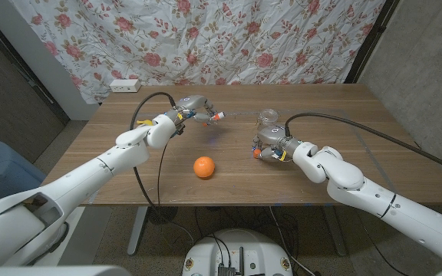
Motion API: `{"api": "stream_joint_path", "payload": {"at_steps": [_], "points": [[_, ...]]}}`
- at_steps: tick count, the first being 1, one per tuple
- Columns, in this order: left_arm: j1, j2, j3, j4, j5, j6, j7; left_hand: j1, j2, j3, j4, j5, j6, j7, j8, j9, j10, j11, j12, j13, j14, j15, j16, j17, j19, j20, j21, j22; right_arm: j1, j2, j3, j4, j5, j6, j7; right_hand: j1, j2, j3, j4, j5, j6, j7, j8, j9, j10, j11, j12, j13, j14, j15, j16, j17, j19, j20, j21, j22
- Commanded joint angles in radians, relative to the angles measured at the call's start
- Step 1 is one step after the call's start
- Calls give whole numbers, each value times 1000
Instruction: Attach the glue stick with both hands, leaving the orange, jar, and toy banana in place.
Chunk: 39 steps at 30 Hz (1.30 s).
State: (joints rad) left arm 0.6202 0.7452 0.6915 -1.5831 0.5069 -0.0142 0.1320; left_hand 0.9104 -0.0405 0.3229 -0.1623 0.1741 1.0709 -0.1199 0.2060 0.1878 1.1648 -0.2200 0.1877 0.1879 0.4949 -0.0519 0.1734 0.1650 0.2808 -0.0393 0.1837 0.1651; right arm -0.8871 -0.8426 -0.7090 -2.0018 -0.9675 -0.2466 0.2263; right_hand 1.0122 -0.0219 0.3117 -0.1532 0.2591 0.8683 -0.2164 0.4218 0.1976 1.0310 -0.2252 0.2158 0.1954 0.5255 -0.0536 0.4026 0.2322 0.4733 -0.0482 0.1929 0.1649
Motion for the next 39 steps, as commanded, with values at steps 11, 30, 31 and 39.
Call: {"api": "stream_joint_path", "payload": {"at_steps": [11, 30, 31, 39], "points": [[35, 4, -13, -24, -40, -10, -7, 65, 76, -1, -1, 6, 77, -37, 6, 3, 6, -5, 7, 5, -2, -152, 6, 2, 3, -65, 5, 3, -67, -6, 81, -67, 124, -96, -83, -7, 10, -7, 4, -6, 24, -3, 4, 2, 19, 1, 1, 3, 21, -143, 8, 3, 17, -17, 5, 5], [65, 10, -37, -49, -80, -32, -1, 64, 75, -4, -1, 6, 76, -35, 5, 3, 6, -5, 7, 5, -2, -151, 6, 2, 3, -63, 5, 3, -121, 16, 144, -124, 270, -194, -191, -10, 8, -14, 5, -11, 28, -3, -1, 0, 27, 1, -4, 3, 25, -145, 6, 1, 17, -19, 3, 5], [70, 11, -41, -54, -85, -32, 0, 64, 75, -4, -1, 6, 76, -35, 5, 3, 5, -5, 7, 5, -2, -151, 6, 2, 3, -62, 5, 3, -124, 17, 149, -125, 284, -194, -200, -12, 9, -15, 6, -12, 29, -3, -1, 0, 28, 1, -4, 3, 26, -143, 7, 1, 17, -18, 3, 5], [112, 29, -67, -99, -113, -24, 6, 64, 76, -5, 0, 6, 76, -36, 5, 3, 5, -5, 7, 5, -2, -151, 6, 3, 4, -62, 5, 3, -143, 26, 182, -140, 383, -208, -261, -10, 11, -19, 5, -14, 34, -4, -2, -1, 31, 1, -6, 3, 25, -144, 8, 2, 18, -19, 2, 5]]}}
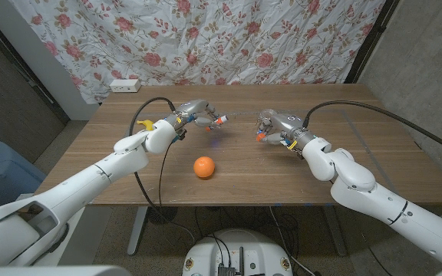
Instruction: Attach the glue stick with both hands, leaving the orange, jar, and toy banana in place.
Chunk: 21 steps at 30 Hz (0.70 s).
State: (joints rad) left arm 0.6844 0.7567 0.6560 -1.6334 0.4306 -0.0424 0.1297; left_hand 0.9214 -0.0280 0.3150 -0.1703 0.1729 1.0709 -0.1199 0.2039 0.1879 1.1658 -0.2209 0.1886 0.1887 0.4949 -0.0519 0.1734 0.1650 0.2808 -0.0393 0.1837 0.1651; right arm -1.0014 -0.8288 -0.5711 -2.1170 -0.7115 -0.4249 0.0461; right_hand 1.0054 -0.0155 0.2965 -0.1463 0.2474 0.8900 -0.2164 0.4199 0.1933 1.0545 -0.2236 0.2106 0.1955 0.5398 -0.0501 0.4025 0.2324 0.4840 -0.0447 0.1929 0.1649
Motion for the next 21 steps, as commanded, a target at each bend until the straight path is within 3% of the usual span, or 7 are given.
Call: {"api": "stream_joint_path", "payload": {"at_steps": [1, 12, 21], "points": [[54, 19, -35, -53, -42, 4, 9, 53, 64, 3, 8, 7, 77, -36, 8, 3, 4, -4, 6, 4, -2, -151, 6, 3, 4, -62, 6, 3, -30, 14, 47, -27, 140, -32, -87, -4, 5, -4, -2, -3, 13, -4, -1, 3, 8, 0, -1, 2, 10, -147, 8, 2, 7, -22, 2, 5], [89, 39, -59, -76, -51, -20, 32, 52, 65, 2, 8, 7, 77, -34, 7, 3, 4, -4, 6, 4, -1, -151, 7, 3, 4, -62, 6, 3, -57, 25, 76, -76, 250, -70, -153, -5, 7, -10, -1, -7, 18, -4, -3, 3, 11, 0, -3, 3, 8, -145, 9, 3, 7, -20, 2, 5], [99, 28, -67, -72, -50, -48, 60, 52, 65, 1, 8, 7, 76, -34, 7, 3, 3, -4, 5, 4, -1, -152, 7, 3, 5, -60, 6, 3, -58, 28, 84, -101, 322, -73, -201, -5, 9, -16, -1, -12, 19, -4, -8, 2, 13, 0, -6, 3, 0, -145, 8, 4, 3, -18, 0, 6]]}}
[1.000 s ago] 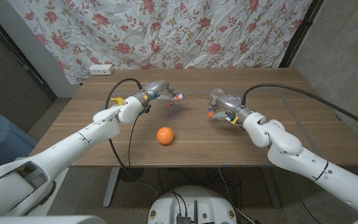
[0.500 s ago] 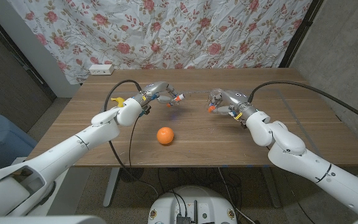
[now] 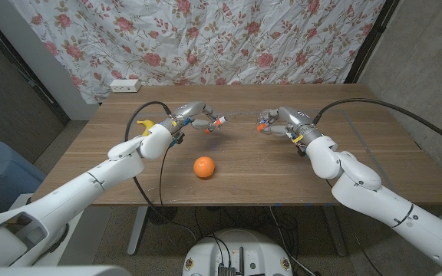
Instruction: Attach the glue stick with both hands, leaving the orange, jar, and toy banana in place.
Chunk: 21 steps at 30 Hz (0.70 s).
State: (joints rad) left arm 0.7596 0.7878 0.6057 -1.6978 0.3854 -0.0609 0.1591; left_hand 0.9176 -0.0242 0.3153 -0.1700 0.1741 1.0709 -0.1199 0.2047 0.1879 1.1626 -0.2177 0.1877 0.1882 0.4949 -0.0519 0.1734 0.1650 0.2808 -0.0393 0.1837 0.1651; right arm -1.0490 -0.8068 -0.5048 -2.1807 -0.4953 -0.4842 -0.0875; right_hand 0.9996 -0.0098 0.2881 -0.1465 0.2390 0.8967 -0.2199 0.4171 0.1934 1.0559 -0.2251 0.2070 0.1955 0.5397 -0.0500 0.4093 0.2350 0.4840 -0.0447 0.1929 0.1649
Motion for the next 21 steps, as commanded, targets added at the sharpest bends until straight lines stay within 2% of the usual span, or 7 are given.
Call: {"api": "stream_joint_path", "payload": {"at_steps": [1, 21], "points": [[23, -3, -16, -7, -1, -32, 32, 56, 62, 1, 7, 6, 76, -35, 6, 3, 6, -7, 6, 5, 0, -152, 7, 3, 5, -60, 6, 3, -11, 7, 18, -40, 112, -13, -73, 1, 4, -8, -1, -4, 13, 0, -6, 2, 12, 1, -3, 3, 0, -145, 1, 2, 2, -17, 0, 6], [28, -9, -26, -2, -10, -79, 31, 57, 63, -1, 7, 6, 75, -35, 6, 3, 6, -7, 7, 5, -1, -152, 6, 3, 6, -59, 6, 4, 8, 10, 14, -40, 221, 33, -136, -6, 8, -20, 3, -11, 12, 0, -16, 1, 7, 2, -9, 2, -10, -141, 1, 4, -1, -13, -1, 6]]}}
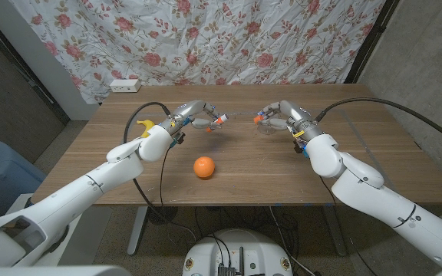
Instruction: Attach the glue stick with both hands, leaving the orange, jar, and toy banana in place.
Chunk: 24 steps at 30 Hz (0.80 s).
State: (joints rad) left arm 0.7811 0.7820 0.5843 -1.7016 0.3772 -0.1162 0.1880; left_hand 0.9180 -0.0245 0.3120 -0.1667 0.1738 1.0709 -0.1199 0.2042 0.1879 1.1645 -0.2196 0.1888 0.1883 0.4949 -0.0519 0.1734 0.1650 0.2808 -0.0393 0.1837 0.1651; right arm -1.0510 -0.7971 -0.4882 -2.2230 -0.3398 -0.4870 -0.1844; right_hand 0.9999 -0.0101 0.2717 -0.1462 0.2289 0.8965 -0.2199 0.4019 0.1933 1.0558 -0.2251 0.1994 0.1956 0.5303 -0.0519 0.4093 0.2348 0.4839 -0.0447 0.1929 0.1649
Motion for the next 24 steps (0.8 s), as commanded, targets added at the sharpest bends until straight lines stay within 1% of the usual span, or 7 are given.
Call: {"api": "stream_joint_path", "payload": {"at_steps": [1, 9, 24], "points": [[7, -3, -4, 2, -2, -27, 1, 57, 63, 2, 3, 6, 75, -36, 6, 3, 4, -5, 6, 5, -1, -152, 6, 3, 6, -59, 6, 4, 10, 2, -1, 4, 74, 40, -41, -6, 8, -4, 2, -1, 12, 0, -2, 1, 7, 2, -2, 2, -1, -140, 1, 4, -1, -13, 0, 6], [1, -11, 0, 10, 2, -47, -3, 57, 64, 1, 3, 6, 75, -35, 6, 3, 4, -5, 6, 5, -1, -152, 6, 3, 6, -58, 6, 4, 17, 5, 5, 21, 122, 78, -53, -2, 10, -6, 0, -2, 14, -1, -4, 1, 3, 2, -4, 2, -5, -143, 1, 5, -2, -12, -1, 6], [-29, -27, 13, 43, 9, -99, -17, 58, 66, 0, 3, 7, 76, -35, 7, 3, 4, -6, 6, 5, -1, -153, 6, 3, 6, -57, 6, 4, 40, 11, -16, 33, 134, 90, -69, 1, 11, -10, -2, -5, 11, -1, -11, 1, -7, 2, -7, 2, -9, -139, 1, 6, -4, -7, -1, 6]]}}
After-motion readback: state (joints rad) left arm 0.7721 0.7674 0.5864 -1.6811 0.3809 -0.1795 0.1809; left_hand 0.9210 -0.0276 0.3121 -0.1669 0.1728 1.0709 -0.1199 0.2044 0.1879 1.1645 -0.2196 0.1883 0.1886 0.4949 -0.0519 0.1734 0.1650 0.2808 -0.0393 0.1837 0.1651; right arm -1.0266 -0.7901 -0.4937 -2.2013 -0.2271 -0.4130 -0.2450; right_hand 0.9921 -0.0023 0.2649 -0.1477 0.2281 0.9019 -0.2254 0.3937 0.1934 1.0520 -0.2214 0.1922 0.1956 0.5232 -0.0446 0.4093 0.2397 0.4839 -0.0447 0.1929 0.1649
